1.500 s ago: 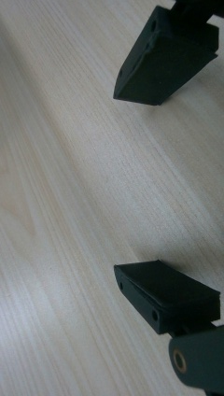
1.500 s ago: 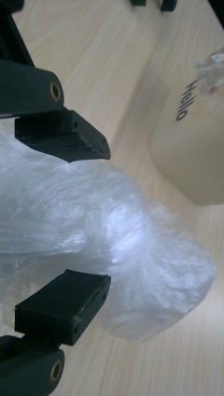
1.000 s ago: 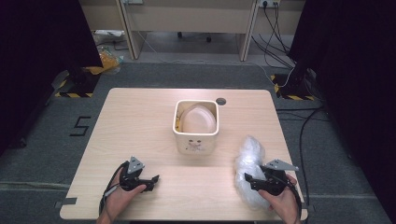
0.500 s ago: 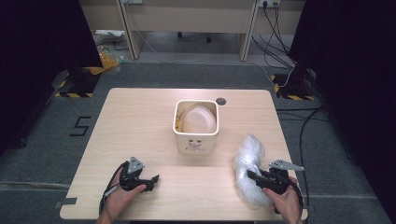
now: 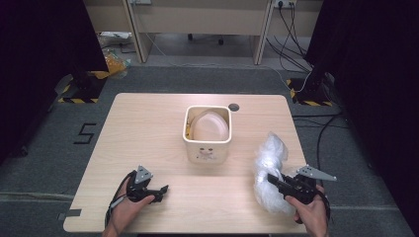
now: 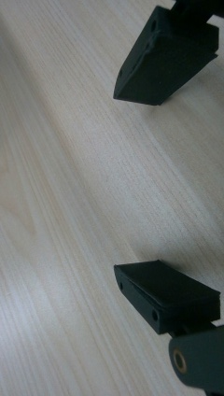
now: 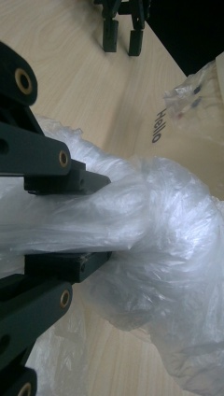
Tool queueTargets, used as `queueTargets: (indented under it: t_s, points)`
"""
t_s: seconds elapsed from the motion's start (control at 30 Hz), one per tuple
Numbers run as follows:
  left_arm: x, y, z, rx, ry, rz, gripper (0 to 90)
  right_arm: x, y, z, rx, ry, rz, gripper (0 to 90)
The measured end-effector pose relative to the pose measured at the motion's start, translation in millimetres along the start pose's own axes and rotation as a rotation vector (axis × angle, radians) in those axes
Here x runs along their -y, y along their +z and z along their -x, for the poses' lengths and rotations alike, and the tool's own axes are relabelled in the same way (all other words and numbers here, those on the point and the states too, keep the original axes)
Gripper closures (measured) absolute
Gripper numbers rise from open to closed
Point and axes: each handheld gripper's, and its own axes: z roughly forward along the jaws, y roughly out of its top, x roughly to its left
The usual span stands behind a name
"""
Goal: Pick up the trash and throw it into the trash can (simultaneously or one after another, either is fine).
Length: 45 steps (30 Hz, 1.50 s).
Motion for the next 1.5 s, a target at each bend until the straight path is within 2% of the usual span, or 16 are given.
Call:
queueTargets:
  t_s: [0.97, 1.23, 1.37, 1.5]
  points:
    - [0.0, 0.0, -0.1, 0.001, 0.000, 0.000, 13.0, -19.6, -2.8, -6.5, -0.028, -0.028, 0.032, 68.2]
    - [0.0, 0.0, 0.0, 0.000, -0.001, 0.000, 13.0, -34.5, -2.3, -9.0, -0.038, -0.050, 0.049, 68.1]
    - [0.0, 0.0, -0.1, 0.000, -0.001, -0.001, 13.0, -48.7, -0.3, -13.5, -0.052, -0.073, 0.055, 68.1]
    - [-0.1, -0.1, -0.3, 0.000, 0.002, -0.002, 13.0, -67.1, 3.5, -18.7, -0.086, -0.091, 0.065, 68.0]
